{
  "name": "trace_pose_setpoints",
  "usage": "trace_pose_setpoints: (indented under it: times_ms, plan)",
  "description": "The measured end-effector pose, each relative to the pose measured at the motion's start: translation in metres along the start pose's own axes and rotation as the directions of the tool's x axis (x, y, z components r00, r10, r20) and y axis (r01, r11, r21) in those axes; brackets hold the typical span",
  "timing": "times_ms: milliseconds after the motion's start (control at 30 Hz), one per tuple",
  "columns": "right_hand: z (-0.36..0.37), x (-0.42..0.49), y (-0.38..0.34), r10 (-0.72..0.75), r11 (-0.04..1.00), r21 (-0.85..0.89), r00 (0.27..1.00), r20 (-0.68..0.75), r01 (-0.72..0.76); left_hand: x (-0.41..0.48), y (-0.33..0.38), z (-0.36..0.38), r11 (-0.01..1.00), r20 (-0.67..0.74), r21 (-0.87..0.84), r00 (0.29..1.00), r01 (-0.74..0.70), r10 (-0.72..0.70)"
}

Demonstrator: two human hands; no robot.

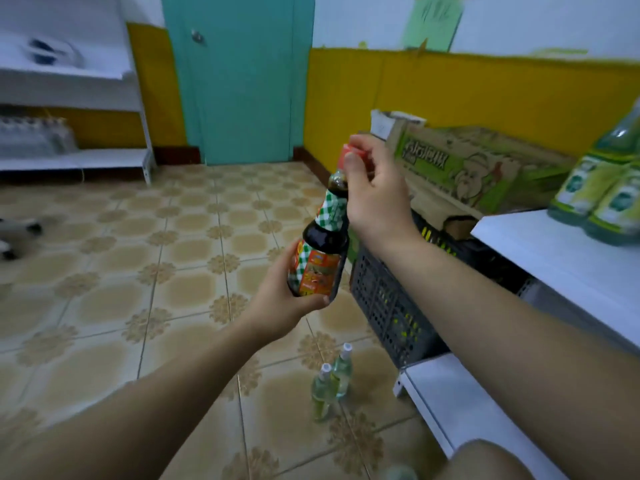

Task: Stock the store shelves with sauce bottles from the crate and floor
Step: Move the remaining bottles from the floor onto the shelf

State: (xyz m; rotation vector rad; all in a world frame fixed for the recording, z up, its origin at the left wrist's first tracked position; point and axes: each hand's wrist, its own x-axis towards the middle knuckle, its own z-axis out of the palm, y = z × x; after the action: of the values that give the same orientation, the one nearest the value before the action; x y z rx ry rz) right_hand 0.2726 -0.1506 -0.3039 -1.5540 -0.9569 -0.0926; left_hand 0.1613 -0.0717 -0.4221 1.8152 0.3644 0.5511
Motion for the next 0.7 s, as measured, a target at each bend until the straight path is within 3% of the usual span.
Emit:
trace_pose_setpoints:
  times_ms: [100,267,400,567,700]
  plan:
    - [-0.018,0.010,-0.049,-0.006,0.998,0.066,0.999,-0.043,0.009,-0.013,0.043,0.000,0.991,0.004,-0.108,0.997,-0.078,0.078]
    - [-0.046,0.000,-0.085,0.024,0.999,-0.024,0.988,0.155,-0.020,-0.032,0.095,0.003,0.968,-0.019,-0.191,0.987,-0.161,0.161]
    - [-0.064,-0.009,-0.097,0.084,0.989,0.104,0.982,0.170,-0.103,-0.041,0.130,0.008,0.948,-0.011,-0.218,0.972,-0.230,0.234]
    - [-0.096,-0.004,-0.119,0.036,0.959,0.279,0.997,0.075,-0.056,-0.038,0.150,0.013,0.948,0.073,-0.250,0.973,-0.195,0.220]
    - [-0.113,-0.003,-0.127,0.046,0.906,0.417,0.996,0.072,-0.072,-0.031,0.160,0.017,0.905,0.292,-0.423,0.936,-0.056,0.195]
